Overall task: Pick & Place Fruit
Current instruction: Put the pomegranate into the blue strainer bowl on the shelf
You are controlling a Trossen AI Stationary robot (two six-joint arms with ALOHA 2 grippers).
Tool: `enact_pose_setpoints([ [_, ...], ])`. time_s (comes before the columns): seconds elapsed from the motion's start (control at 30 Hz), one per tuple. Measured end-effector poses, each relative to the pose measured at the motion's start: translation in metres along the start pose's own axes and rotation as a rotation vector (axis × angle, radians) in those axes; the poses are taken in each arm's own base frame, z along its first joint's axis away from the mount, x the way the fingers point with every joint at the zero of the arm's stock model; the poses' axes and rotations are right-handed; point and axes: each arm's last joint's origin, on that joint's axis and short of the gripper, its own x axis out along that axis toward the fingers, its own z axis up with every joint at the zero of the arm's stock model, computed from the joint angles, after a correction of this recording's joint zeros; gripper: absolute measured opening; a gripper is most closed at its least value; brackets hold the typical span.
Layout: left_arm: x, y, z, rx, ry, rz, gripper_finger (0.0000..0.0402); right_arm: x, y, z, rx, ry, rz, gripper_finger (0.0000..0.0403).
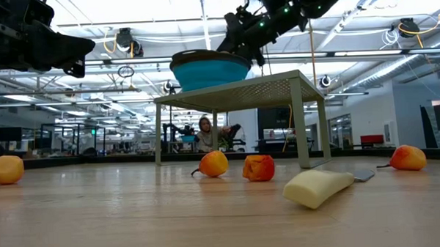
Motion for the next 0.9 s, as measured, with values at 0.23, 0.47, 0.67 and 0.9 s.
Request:
enact_pose_setpoints([
  [0.23,0.0,0.0,0.0,0.0,0.0,0.0,0.0024,0.0,0.001,0.003,-0.001,-0.027,0.024,0.021],
  [0.47,0.0,0.0,0.0,0.03,0.0,0.0,0.0024,0.0,0.001,0.002,0.004,-0.022,0.021,0.021],
  [0.67,0.0,0.0,0.0,0.032,0.0,0.0,0.0024,0.0,-0.005,0.0,0.06,0.007,0.004,0.0215],
  [0.9,0.0,0.0,0.0,0.032,0.001,0.0,0.0024,-0.001,-0.012,0.0,0.146,0.014,-0.018,0.0235],
])
